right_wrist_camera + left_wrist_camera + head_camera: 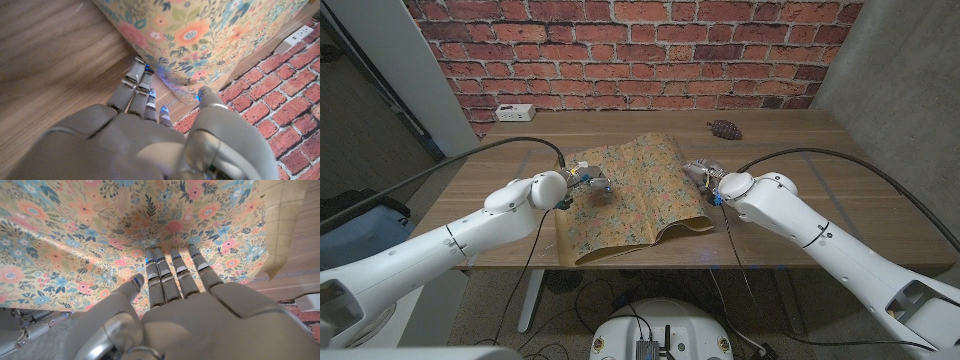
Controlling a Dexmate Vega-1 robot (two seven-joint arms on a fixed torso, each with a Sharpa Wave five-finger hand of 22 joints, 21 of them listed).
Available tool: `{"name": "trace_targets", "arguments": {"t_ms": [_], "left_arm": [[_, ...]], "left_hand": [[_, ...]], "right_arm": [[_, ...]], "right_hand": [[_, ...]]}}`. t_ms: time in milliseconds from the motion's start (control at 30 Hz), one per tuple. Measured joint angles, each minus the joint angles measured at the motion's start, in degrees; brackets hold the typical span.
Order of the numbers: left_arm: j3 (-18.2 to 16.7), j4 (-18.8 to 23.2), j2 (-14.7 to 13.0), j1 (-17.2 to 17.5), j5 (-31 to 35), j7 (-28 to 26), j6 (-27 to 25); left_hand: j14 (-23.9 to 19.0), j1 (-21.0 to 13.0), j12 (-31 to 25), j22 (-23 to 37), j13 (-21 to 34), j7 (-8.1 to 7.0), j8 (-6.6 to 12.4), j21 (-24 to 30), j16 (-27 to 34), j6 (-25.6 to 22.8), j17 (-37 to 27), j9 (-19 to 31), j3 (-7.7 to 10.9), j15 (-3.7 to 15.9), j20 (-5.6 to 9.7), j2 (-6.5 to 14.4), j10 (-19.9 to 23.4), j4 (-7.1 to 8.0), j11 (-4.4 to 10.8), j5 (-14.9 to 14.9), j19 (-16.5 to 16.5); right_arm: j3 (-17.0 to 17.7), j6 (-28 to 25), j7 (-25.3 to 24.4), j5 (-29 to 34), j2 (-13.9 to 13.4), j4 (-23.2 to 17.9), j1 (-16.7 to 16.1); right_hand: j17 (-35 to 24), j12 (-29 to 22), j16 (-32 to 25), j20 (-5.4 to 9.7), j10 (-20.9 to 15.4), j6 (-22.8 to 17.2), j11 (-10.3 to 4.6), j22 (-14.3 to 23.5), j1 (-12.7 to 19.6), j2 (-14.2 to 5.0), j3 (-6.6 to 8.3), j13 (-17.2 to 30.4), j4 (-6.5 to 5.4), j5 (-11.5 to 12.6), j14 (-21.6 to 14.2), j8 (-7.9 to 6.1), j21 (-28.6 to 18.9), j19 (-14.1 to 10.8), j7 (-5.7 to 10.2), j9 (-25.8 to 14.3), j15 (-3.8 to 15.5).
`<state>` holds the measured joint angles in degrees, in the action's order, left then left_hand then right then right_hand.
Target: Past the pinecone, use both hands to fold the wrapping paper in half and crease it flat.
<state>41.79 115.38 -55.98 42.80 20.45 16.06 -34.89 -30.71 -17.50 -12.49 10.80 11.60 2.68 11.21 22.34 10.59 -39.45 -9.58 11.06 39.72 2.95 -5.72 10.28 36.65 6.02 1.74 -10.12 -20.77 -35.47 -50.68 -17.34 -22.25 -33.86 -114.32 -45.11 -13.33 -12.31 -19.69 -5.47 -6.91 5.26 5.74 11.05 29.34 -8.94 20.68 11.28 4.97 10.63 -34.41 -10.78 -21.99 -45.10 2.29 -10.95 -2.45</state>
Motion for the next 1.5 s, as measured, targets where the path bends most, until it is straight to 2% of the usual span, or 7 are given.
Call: {"name": "trace_targets", "arguments": {"t_ms": [300,567,833,1067,1200,1300,1500], "left_arm": [[0.37,-0.77,0.39,-0.63,0.25,0.35,0.48],[0.86,-1.47,0.86,-1.41,0.83,0.98,0.73],[1.78,-2.30,1.59,-2.70,1.63,1.78,0.76],[2.07,-2.64,1.97,-3.26,2.19,2.23,0.75],[2.15,-2.75,2.14,-3.45,2.30,2.31,0.76],[2.24,-2.82,2.28,-3.62,2.49,2.51,0.73],[2.48,-2.86,2.48,-3.87,2.92,2.78,0.40]], "left_hand": [[0.00,0.00,0.00,0.01,0.02,-0.01,0.00,0.00,0.00,-0.01,0.00,0.00,0.24,0.00,0.00,0.00,0.00,0.24,0.01,0.00,0.00],[0.00,0.52,0.00,0.01,0.00,-0.31,0.00,-0.38,0.00,0.30,0.00,0.00,0.48,0.00,0.00,-0.08,-0.09,0.47,0.09,0.00,0.00],[0.00,0.75,0.21,0.00,-0.01,-0.32,0.00,-0.38,0.00,0.29,0.00,0.00,0.72,0.00,0.00,-0.31,-0.09,0.71,0.09,0.00,0.00],[0.00,0.75,0.21,-0.13,-0.03,-0.33,0.00,-0.38,-0.23,0.28,-0.01,-0.01,0.71,0.00,0.00,-0.31,-0.09,0.71,0.09,0.00,0.00],[0.00,0.75,0.21,-0.15,0.02,-0.36,0.00,-0.38,-0.23,0.31,-0.01,-0.01,0.86,0.00,0.00,-0.31,-0.29,0.85,0.30,0.00,0.00],[0.00,0.75,0.21,-0.15,0.02,-0.63,0.00,-0.38,-0.23,0.58,-0.01,-0.01,0.89,0.00,0.00,-0.30,-0.31,0.88,0.31,0.00,0.00],[0.00,0.98,0.21,-0.07,0.00,-0.64,0.00,-0.38,-0.23,0.58,-0.01,-0.01,0.89,0.00,0.00,-0.54,-0.39,0.88,0.40,0.00,0.00]], "right_arm": [[5.69,13.15,2.63,-6.28,2.15,5.51,-5.85],[7.80,27.22,4.76,-9.94,4.78,10.30,-9.13],[9.00,45.23,6.41,-12.22,6.42,13.49,-10.93],[9.14,47.43,6.77,-12.84,4.90,13.00,-10.99],[8.75,45.40,7.16,-13.56,3.22,11.80,-10.18],[8.55,44.08,8.34,-14.77,2.37,11.37,-9.59],[8.52,45.76,12.86,-17.73,2.40,12.90,-9.18]], "right_hand": [[-1.80,1.31,1.03,0.21,4.72,0.79,-0.33,0.29,0.86,0.02,-0.13,0.07,1.31,0.00,3.75,0.00,0.79,1.46,1.42,0.00,0.00],[-2.22,1.48,5.68,-6.00,9.61,1.19,-0.53,-0.21,-4.03,3.42,-4.09,0.25,-0.18,-0.69,13.21,0.00,3.85,9.89,2.44,0.00,-1.65],[-2.08,0.03,3.34,-3.80,6.48,1.40,1.21,0.03,-8.16,4.63,-6.45,0.17,-1.66,-0.35,4.52,-0.09,1.96,4.86,1.34,0.00,-1.53],[-1.66,-1.16,0.18,0.67,0.29,1.41,2.38,0.30,3.34,1.66,-1.35,-0.10,4.63,0.63,-6.09,-0.26,-1.25,-2.32,-0.71,0.22,0.63],[-2.45,-1.89,-0.93,2.89,-3.31,0.25,2.85,0.30,9.14,0.99,0.60,-0.10,5.63,1.07,-8.51,-0.49,-2.41,-4.54,-1.82,0.30,1.86],[-2.79,-2.11,-0.93,3.63,-5.29,-0.67,3.29,0.30,9.53,0.96,0.30,-0.09,4.45,1.07,-8.98,-0.89,-2.85,-5.28,-2.74,0.30,1.55],[-2.27,-1.70,0.63,1.85,-6.31,-0.73,4.30,0.30,0.63,3.51,-4.48,-0.09,-0.52,-0.68,-8.11,-0.66,-3.30,-4.52,-2.79,0.13,-1.59]]}}
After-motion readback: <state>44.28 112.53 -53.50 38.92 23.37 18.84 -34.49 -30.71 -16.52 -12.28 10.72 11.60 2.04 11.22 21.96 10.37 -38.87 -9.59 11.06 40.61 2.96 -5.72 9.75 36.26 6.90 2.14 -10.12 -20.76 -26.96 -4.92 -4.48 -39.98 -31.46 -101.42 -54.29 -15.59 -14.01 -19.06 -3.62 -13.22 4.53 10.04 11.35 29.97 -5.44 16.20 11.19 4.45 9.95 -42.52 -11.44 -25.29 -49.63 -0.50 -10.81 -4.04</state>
